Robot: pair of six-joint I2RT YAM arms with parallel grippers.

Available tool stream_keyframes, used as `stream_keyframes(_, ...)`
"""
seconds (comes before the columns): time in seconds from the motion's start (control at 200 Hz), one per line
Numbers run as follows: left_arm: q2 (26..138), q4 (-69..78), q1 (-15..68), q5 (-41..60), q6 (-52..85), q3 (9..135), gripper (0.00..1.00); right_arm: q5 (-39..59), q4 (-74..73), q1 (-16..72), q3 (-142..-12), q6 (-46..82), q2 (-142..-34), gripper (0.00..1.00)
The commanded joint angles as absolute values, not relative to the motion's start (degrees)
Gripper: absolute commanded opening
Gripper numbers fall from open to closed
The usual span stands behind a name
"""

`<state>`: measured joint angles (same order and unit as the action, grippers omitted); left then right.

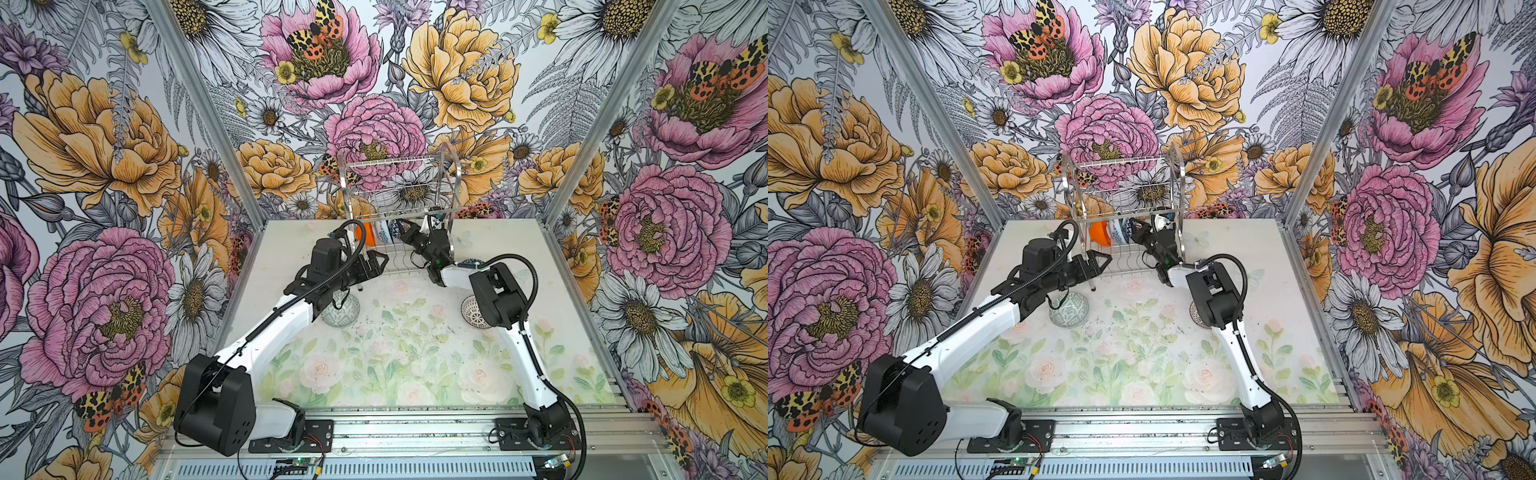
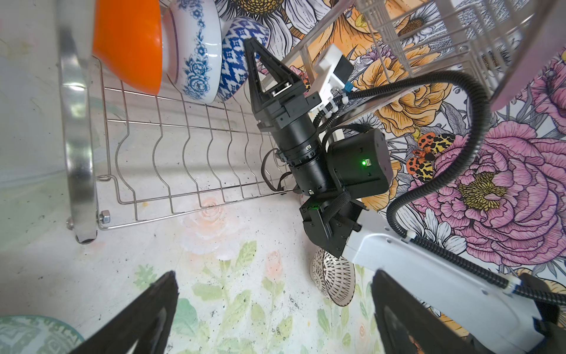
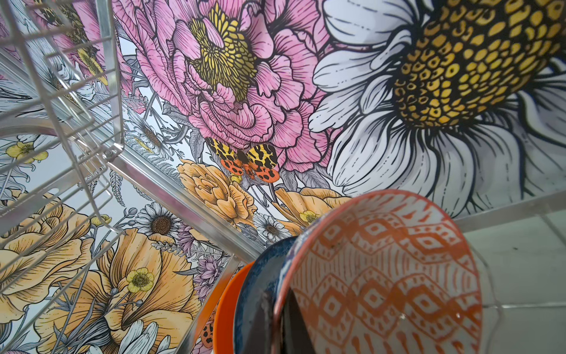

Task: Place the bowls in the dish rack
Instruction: 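Push the held orange-patterned bowl deeper into the rack slot with the right gripper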

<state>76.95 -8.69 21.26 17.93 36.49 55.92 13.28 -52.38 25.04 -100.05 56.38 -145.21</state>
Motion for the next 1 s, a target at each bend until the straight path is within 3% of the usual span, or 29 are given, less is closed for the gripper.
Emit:
stream_keyframes(0.0, 78.22, -6.91, 21.52, 19.61, 35.81, 55.72, 0.99, 15.45, -49.27, 25.48, -99.55, 58.21, -148.62, 0.04)
stream_keyframes(0.991, 76.99, -7.47, 21.62, 19.01, 35.95, 55.18, 0.99, 10.41, -45.62, 24.88, -94.50, 54.75, -145.59, 0.14)
